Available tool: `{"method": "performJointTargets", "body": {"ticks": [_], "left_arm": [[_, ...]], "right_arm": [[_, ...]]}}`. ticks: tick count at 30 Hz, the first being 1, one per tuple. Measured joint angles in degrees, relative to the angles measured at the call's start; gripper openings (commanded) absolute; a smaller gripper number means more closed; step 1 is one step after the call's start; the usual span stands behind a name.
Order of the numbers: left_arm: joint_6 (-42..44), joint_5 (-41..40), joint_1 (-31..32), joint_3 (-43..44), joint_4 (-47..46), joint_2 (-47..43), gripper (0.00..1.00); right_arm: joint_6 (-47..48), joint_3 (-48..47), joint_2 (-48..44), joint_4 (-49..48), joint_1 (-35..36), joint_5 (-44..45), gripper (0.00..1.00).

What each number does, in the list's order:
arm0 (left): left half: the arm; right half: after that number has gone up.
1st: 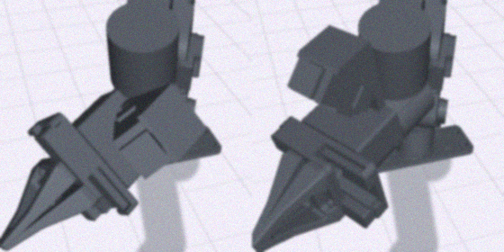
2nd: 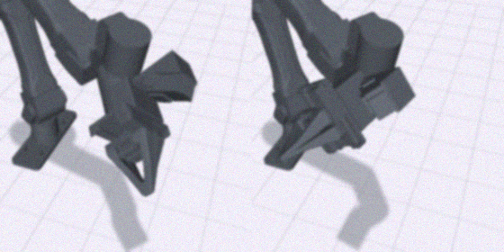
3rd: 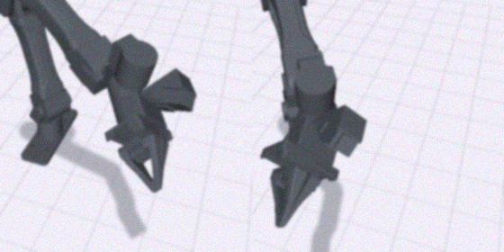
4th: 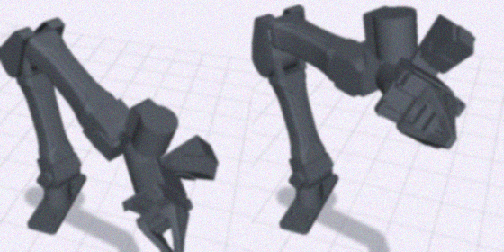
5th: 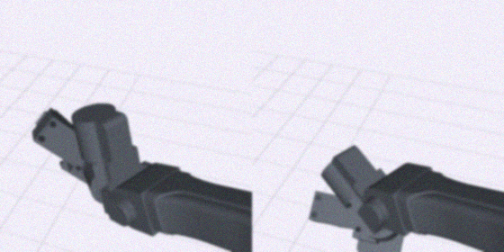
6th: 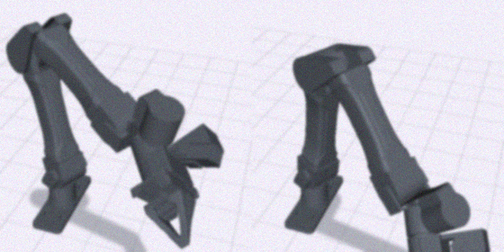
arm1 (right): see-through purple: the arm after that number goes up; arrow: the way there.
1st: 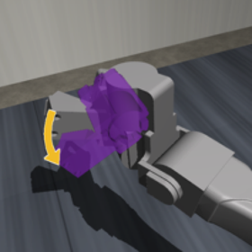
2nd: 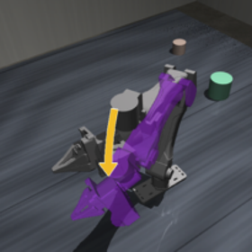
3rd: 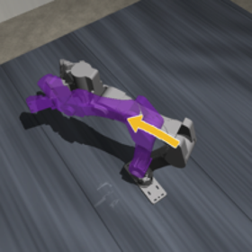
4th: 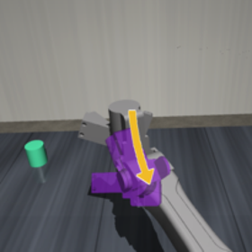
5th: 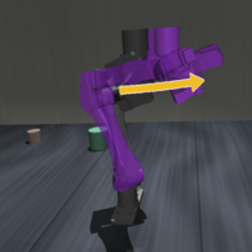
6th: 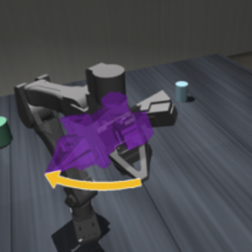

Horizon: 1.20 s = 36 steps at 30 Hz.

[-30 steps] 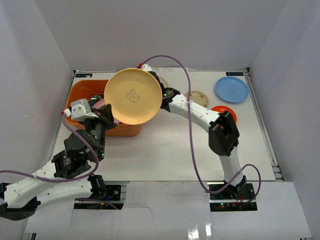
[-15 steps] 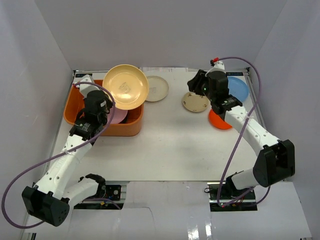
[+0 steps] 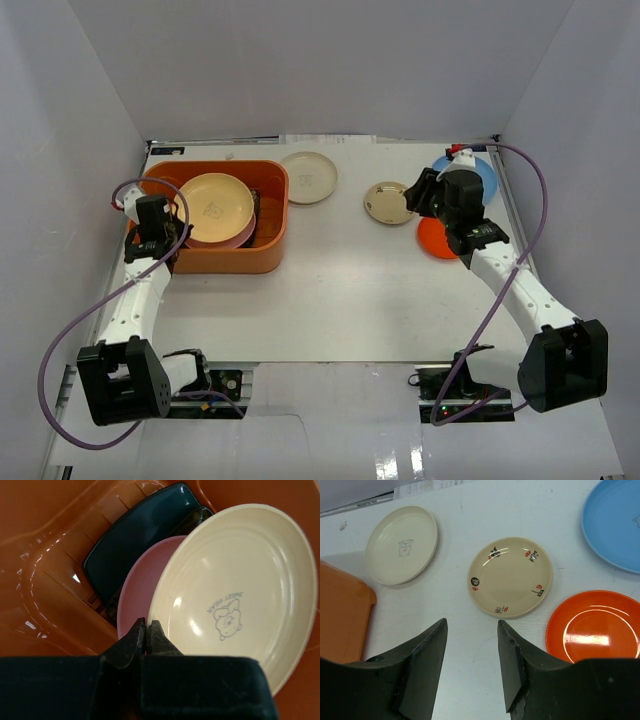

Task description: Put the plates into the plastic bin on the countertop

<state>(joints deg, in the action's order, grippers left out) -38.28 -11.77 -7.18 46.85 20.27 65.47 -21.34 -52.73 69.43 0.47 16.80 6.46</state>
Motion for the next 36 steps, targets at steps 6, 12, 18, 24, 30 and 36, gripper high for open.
{"method": "performJointTargets", "body": {"ticks": [6,12,18,24,30,36], "left_arm": [[-0.3,1.3,0.0,-0.3,-1.7,1.3,0.51],[0.2,0.3,0.0,-0.2,-2.8,3.8,0.82],[0.1,3.1,0.0,-0.3,-2.5,3.1,0.85],[1.5,9.2,3.2,7.4,-2.9,1.1,0.85],[5.4,5.8,11.5,13.9,-5.5,-0.1,0.79],[11.8,9.5,26.9,23.0,-6.6,5.7,0.76]], "right_arm": [[2.4,0.1,0.7,1.6,-5.9,-0.3,0.51],[2.3,0.0,4.4,2.7,-16.3,-0.2,0.52],[1.9,-1.4,9.9,2.6,-22.3,1.6,0.54],[-0.5,-4.0,17.7,0.6,-29.8,4.3,0.56],[-4.2,-10.3,27.6,-0.8,-31.3,4.4,0.63],[-8.9,-14.1,36.5,-3.7,-31.0,3.1,0.61]]}}
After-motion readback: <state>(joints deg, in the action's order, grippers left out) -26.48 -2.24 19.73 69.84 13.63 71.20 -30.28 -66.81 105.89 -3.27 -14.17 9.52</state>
